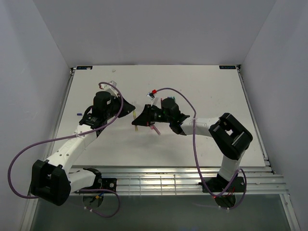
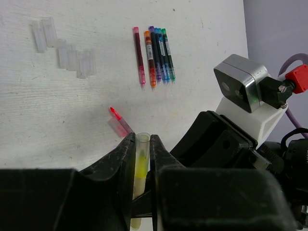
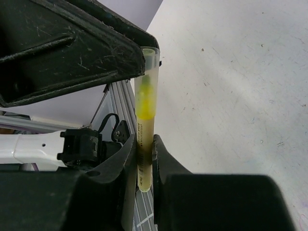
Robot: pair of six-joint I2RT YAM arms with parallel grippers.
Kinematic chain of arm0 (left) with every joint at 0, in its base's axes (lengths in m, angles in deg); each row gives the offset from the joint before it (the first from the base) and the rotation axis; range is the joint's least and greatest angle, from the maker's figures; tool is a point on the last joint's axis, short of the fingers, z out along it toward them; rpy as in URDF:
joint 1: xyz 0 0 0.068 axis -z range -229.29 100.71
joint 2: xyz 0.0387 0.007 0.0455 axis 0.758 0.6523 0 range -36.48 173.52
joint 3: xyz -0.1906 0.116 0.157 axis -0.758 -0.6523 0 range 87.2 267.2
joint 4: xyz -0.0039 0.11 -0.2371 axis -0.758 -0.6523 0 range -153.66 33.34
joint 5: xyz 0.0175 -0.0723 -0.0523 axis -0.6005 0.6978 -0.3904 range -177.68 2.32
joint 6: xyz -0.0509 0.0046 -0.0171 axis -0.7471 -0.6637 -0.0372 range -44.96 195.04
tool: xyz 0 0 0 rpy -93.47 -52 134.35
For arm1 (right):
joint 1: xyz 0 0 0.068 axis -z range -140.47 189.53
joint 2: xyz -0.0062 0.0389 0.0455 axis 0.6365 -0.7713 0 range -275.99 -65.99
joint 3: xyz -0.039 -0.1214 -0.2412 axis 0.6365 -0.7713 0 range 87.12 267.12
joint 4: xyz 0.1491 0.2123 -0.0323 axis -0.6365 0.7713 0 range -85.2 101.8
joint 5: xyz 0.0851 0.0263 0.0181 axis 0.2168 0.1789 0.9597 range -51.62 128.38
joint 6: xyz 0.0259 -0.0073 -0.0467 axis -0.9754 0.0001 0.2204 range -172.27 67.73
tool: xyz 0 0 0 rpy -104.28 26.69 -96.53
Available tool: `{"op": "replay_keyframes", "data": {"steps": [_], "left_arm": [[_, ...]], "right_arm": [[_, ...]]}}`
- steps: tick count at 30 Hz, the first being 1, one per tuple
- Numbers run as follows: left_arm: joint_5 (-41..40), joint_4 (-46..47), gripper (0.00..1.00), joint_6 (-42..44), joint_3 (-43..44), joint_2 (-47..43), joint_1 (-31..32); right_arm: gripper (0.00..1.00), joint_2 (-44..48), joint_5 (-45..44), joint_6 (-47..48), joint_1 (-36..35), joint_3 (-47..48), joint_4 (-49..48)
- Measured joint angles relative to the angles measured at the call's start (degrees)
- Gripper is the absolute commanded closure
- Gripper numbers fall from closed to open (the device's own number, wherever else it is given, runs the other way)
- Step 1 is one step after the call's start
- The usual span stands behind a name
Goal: Open the pen caps
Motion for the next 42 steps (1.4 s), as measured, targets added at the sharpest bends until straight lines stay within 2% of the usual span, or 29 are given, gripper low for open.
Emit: {"op": "replay_keyframes", "data": {"steps": [3,10,13,16,17,18,19,25,29,33,37,42], "left_arm": [[0.13,0.76,0.69,0.22,-0.79,-0.5,0.0],[1.33,0.79,0.65,0.31,-3.61,-2.71,0.13],[1.75,0.61,0.69,0.31,-3.96,-2.8,0.13],[1.88,0.61,0.79,0.57,-3.98,-2.93,0.13],[1.88,0.59,0.83,0.76,-3.98,-2.99,0.13],[1.9,0.59,0.96,0.98,-3.98,-2.99,0.13],[1.9,0.59,1.0,1.11,-3.98,-2.99,0.13],[1.22,-1.16,1.0,1.05,-2.69,-1.25,0.2],[-0.59,-6.32,1.0,-0.33,2.19,3.69,0.87],[-2.71,-13.75,1.0,-1.46,10.84,10.84,1.2],[-6.34,-13.33,1.0,-3.13,17.88,15.76,0.15],[-8.81,-11.87,1.0,-3.82,18.45,16.17,-0.9]], "right_arm": [[0.92,0.0,0.04,-0.26,-0.02,0.0,0.04],[0.92,0.0,0.42,-0.85,-0.31,0.0,-0.46],[0.92,0.0,0.44,-1.09,-0.31,0.0,-0.57],[0.92,0.0,0.48,-1.27,-0.31,0.0,-0.57],[0.92,0.0,0.5,-1.31,-0.31,0.0,-0.57],[0.92,0.0,0.55,-1.31,-0.31,0.0,-0.59],[0.92,0.0,0.61,-1.33,-0.31,0.0,-0.55],[0.92,0.2,-0.39,-0.37,-0.48,0.0,1.6],[0.92,2.75,-8.2,5.73,-2.1,1.11,11.26],[0.92,5.31,-26.71,13.81,-6.86,4.76,23.02],[0.92,6.75,-37.53,19.3,-11.63,4.31,34.75],[0.92,8.68,-44.06,23.8,-12.52,0.26,43.78]]}}
